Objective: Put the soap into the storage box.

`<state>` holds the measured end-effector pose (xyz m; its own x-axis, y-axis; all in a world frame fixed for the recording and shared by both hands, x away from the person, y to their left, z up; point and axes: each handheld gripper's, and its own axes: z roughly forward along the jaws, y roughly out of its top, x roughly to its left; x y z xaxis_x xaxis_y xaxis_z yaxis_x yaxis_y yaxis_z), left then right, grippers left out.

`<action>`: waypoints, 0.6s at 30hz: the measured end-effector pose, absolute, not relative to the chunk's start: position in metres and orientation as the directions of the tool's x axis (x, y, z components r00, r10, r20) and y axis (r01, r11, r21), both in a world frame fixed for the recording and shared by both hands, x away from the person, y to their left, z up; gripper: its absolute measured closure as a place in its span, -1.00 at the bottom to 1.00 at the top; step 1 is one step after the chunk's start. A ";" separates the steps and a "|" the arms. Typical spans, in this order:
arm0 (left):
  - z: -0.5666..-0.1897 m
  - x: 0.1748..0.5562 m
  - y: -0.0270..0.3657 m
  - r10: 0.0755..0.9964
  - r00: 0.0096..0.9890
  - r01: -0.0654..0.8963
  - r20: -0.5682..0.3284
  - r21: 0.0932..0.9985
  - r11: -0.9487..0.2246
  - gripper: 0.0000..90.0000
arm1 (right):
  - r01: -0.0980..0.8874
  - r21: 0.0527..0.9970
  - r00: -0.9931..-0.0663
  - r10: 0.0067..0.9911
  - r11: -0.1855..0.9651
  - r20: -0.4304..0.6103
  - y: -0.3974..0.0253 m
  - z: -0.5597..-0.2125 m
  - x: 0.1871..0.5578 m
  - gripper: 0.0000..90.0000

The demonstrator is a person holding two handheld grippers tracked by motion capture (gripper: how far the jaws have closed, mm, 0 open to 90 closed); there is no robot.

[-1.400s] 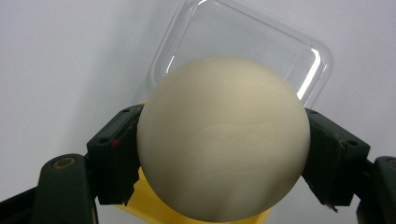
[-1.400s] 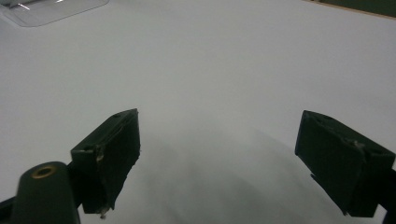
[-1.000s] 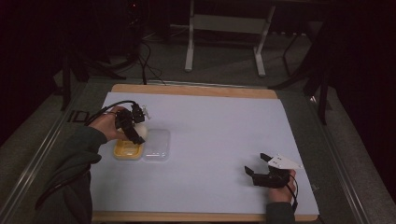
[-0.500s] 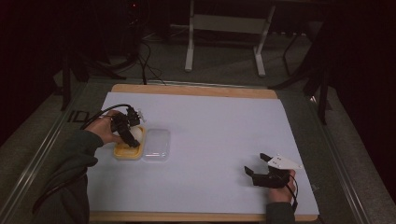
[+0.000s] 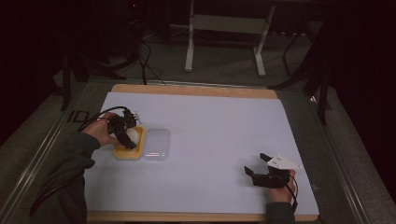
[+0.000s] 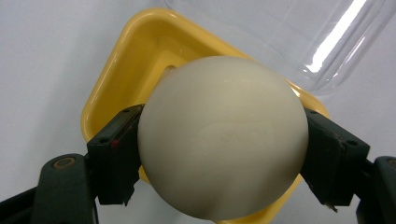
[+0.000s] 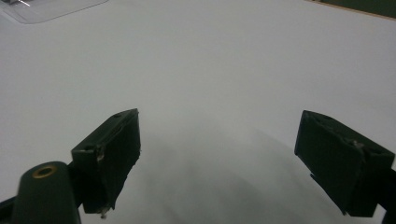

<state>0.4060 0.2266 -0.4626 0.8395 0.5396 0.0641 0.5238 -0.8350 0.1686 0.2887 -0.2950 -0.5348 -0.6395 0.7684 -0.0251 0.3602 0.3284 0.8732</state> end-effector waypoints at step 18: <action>-0.472 0.406 0.228 0.550 0.830 0.531 0.092 0.168 -0.830 -0.49 | 0.361 0.872 -0.640 0.768 0.330 -0.026 -0.295 -0.535 0.288 -0.69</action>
<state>0.4064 0.2284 -0.4719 0.8302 0.5498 0.0920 0.5314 -0.8304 0.1676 0.2885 -0.2947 -0.5348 -0.6398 0.7681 -0.0258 0.3609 0.3300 0.8723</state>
